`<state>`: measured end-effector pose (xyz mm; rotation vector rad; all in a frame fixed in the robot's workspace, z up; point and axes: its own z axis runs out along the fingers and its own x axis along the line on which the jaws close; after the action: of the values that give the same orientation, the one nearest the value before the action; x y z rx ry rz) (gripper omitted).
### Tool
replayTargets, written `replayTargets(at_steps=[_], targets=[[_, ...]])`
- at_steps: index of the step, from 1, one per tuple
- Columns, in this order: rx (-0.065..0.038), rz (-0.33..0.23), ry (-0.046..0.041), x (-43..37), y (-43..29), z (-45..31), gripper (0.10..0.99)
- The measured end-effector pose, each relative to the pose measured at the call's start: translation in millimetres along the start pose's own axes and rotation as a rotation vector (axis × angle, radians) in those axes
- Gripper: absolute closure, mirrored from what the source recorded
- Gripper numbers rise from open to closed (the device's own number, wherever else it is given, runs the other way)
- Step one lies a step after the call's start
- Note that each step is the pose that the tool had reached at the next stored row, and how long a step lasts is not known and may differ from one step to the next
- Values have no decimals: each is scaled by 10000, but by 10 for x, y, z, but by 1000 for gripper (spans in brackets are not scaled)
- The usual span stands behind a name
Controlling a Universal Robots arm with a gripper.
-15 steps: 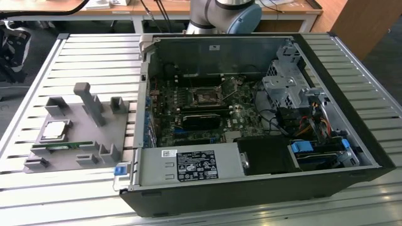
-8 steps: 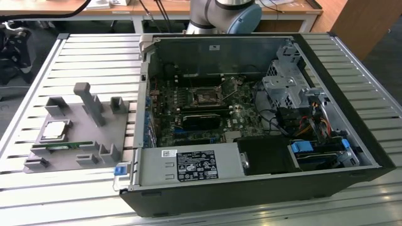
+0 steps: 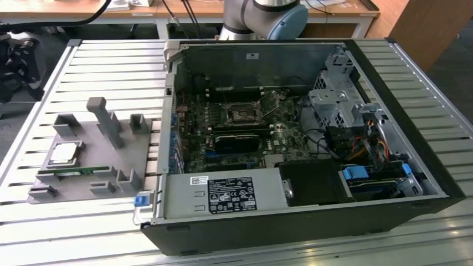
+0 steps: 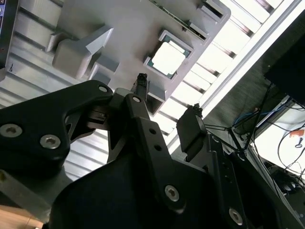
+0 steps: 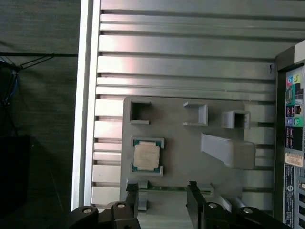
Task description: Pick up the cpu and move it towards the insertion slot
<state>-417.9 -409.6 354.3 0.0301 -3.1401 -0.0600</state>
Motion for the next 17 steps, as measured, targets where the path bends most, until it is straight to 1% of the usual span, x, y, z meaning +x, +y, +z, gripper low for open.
replayTargets(at_steps=[17], targets=[[0,0,0,3,-7,102,557]])
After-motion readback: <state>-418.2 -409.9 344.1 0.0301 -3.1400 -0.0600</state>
